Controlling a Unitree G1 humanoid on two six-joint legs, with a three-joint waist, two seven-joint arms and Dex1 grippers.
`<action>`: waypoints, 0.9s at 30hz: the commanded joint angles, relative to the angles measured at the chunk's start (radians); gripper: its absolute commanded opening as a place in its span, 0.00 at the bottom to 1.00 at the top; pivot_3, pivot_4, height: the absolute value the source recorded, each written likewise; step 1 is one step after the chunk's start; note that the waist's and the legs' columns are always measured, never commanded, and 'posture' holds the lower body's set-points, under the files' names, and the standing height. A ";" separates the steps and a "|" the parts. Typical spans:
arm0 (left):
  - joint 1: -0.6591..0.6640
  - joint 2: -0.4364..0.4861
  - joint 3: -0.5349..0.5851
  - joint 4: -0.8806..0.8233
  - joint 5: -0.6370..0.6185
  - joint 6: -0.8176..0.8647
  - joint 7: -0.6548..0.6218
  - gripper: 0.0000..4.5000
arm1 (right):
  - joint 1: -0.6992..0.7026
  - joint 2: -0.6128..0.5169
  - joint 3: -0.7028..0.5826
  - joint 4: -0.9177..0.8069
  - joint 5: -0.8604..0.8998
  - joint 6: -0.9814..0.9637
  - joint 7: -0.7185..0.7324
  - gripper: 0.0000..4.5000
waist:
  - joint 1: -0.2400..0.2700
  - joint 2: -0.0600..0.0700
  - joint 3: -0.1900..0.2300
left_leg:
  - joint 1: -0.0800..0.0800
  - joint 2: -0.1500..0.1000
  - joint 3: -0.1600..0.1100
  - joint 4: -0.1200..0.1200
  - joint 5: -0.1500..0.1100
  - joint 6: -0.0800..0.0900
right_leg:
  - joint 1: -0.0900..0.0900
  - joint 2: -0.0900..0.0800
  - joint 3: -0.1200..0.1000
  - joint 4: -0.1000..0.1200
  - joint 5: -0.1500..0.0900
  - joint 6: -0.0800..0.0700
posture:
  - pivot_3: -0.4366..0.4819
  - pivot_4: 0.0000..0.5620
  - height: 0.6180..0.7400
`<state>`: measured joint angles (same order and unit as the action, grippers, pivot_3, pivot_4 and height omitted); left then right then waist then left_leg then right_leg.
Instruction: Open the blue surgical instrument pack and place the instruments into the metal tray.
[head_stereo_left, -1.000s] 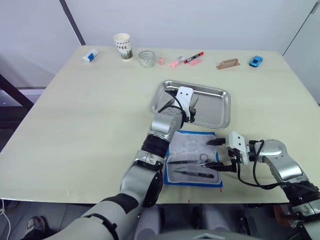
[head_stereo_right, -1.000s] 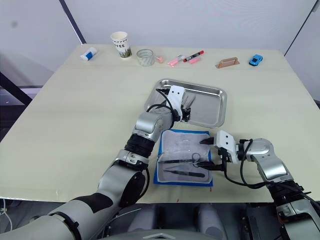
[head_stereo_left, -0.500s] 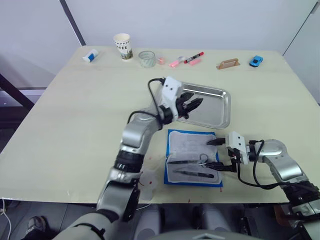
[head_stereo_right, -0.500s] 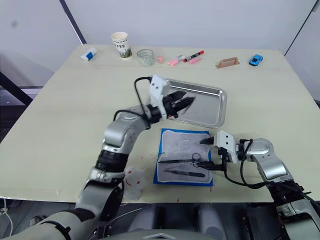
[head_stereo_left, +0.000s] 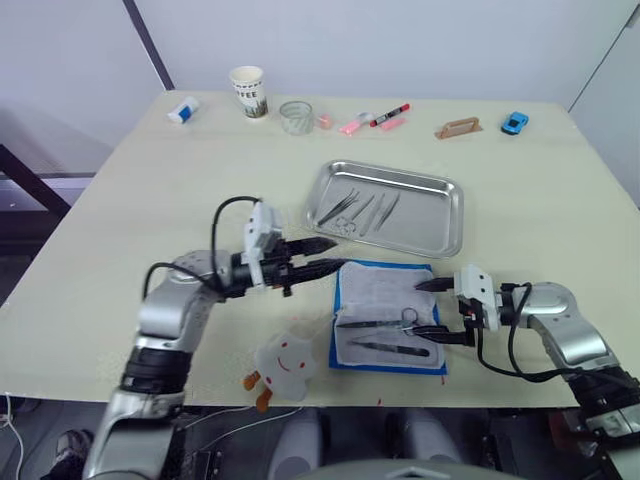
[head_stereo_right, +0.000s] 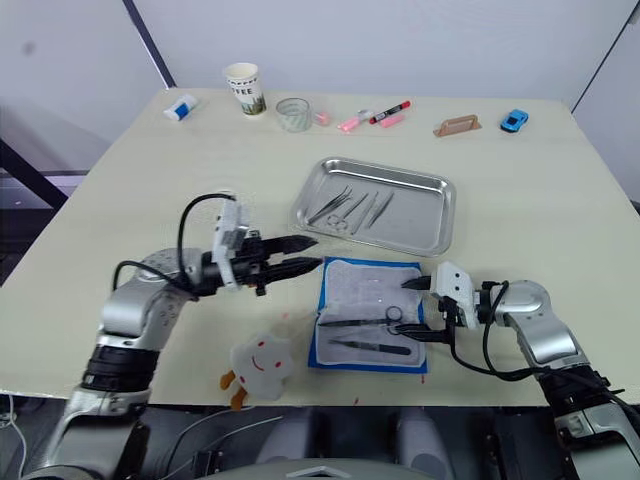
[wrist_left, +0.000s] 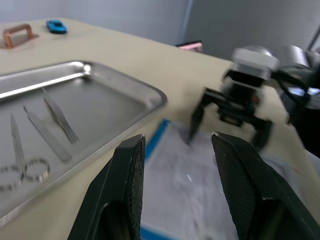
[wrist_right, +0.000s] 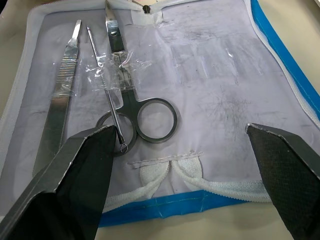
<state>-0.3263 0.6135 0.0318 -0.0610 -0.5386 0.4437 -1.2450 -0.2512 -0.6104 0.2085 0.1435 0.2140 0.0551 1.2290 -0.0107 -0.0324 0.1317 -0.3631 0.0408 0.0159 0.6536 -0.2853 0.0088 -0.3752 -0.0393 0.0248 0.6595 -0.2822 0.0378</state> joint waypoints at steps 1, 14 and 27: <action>0.045 0.083 0.051 -0.016 -0.048 -0.005 -0.094 0.62 | 0.052 -0.017 0.034 0.037 -0.039 0.024 0.003 1.00 | -0.001 0.001 0.000 | 0.000 0.000 0.000 0.000 0.000 0.000 | 0.000 0.000 0.000 0.000 0.000 0.000 | 0.48 0.27 1.00; 0.066 0.135 0.039 -0.081 -0.069 0.010 -0.114 1.00 | 0.069 -0.034 0.004 0.017 -0.017 0.018 0.009 1.00 | 0.004 0.002 0.002 | -0.002 -0.001 -0.001 -0.001 0.000 0.000 | -0.001 -0.005 -0.003 -0.001 0.000 0.000 | 0.48 0.27 1.00; -0.108 0.002 -0.175 0.082 0.071 -0.173 -0.199 1.00 | 0.080 -0.045 -0.022 -0.029 0.012 0.030 0.009 1.00 | 0.007 0.003 0.004 | -0.005 -0.003 -0.001 0.000 0.000 0.001 | -0.001 0.001 -0.003 -0.003 0.000 0.001 | 0.48 0.27 1.00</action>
<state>-0.4143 0.6189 -0.1366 0.0148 -0.4757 0.3046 -1.4208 -0.2031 -0.6330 0.1708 0.0905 0.2460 0.0568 1.2303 -0.0036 -0.0290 0.1352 -0.3678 0.0380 0.0145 0.6534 -0.2858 0.0096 -0.3763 -0.0383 0.0216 0.6563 -0.2822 0.0386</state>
